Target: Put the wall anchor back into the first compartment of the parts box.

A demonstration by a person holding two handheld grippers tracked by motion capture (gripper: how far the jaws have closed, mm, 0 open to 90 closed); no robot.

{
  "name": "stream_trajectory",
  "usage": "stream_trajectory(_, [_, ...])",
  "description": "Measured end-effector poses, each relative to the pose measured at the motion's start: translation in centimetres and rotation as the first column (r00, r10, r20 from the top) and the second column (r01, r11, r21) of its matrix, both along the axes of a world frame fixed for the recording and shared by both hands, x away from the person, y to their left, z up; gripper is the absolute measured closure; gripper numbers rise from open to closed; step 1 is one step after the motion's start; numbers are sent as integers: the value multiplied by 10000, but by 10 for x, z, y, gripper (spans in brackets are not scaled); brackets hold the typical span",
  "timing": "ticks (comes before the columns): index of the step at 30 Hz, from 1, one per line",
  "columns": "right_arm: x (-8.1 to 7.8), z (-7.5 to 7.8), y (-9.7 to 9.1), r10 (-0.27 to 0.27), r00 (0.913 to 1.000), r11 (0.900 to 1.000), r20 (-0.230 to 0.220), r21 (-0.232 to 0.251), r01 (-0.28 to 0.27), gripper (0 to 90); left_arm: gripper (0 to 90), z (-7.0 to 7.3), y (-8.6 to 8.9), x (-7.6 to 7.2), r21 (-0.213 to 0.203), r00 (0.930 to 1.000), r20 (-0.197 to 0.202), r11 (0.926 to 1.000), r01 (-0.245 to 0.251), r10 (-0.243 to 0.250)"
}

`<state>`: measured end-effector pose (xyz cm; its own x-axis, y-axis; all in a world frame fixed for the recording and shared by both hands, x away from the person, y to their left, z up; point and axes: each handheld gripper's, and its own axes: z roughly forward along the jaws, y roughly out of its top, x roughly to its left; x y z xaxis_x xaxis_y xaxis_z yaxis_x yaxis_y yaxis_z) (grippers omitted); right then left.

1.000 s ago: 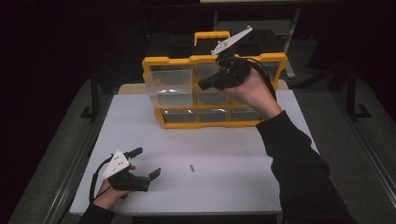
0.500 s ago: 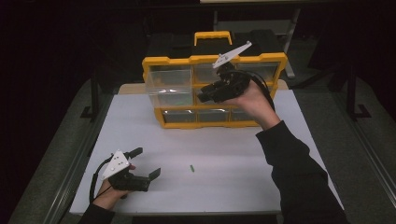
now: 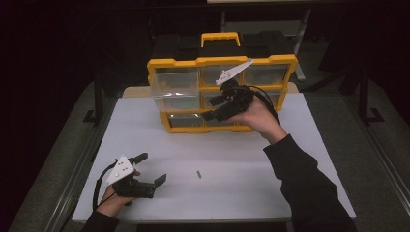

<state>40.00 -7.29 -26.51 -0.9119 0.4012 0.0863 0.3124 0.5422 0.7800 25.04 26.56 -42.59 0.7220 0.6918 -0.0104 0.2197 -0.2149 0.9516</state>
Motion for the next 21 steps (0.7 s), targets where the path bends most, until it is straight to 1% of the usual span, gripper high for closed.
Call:
stream_trajectory(1, [0, -2, 0, -15, 10000, 10000, -1, -26, 15, 279, 0, 0, 0, 0, -20, 10000, 5, 10000, 2, -2])
stream_trajectory(2, [-2, -4, 1, -108, 9999, 9999, -107, -29, 108, 256, 0, 0, 0, 0, -80, 10000, -64, 10000, -29, 28])
stream_trajectory(5, [-4, -11, 4, -124, 9999, 9998, 46, -159, 125, 207, 0, 0, 0, 0, -115, 10000, -86, 9999, -29, 28])
stream_trajectory(7, [-6, -16, 5, -187, 9998, 9997, 56, -177, 188, 176, 0, -1, 0, 0, -128, 10000, -85, 9999, -35, 34])
stream_trajectory(8, [-6, -18, 6, -164, 9997, 9996, 199, -222, 169, 163, 0, -1, 0, 0, -142, 9999, -93, 9999, -45, 44])
stream_trajectory(9, [-8, -20, 6, -247, 9996, 9994, 122, -220, 250, 151, 0, -1, -1, 0, -204, 10000, -74, 9998, -50, 48])
stream_trajectory(10, [-8, -22, 7, -239, 9996, 9994, 167, -230, 243, 143, 0, -1, 0, 1, -177, 10000, -40, 9998, -33, 32])
stream_trajectory(11, [-9, -24, 7, -281, 9994, 9993, 212, -245, 287, 138, 0, -1, -1, 0, -217, 10000, -78, 9998, -49, 48])
stream_trajectory(13, [-11, -28, 7, -309, 9993, 9990, 216, -302, 315, 132, 0, -1, 0, 0, -152, 9999, -110, 9999, -28, 26])
stream_trajectory(14, [-12, -30, 7, -321, 9990, 9989, 308, -340, 332, 132, 0, -1, 0, 0, -184, 9999, -122, 9998, -34, 32])
stream_trajectory(15, [-13, -32, 8, -352, 9990, 9986, 267, -379, 362, 132, 0, -1, 0, 0, -174, 9999, -128, 9998, -33, 31])
stream_trajectory(17, [-14, -35, 7, -295, 9985, 9989, 462, -348, 311, 133, 0, -1, 0, 1, -187, 9999, -144, 9998, -46, 43])
stream_trajectory(18, [-16, -36, 8, -328, 9988, 9989, 354, -315, 339, 133, 0, -1, 0, 0, -208, 9999, -156, 9998, -57, 54])
stream_trajectory(21, [-19, -41, 9, -382, 9988, 9988, 304, -286, 390, 133, 0, -1, 0, 1, -205, 9999, -163, 9998, -49, 46])
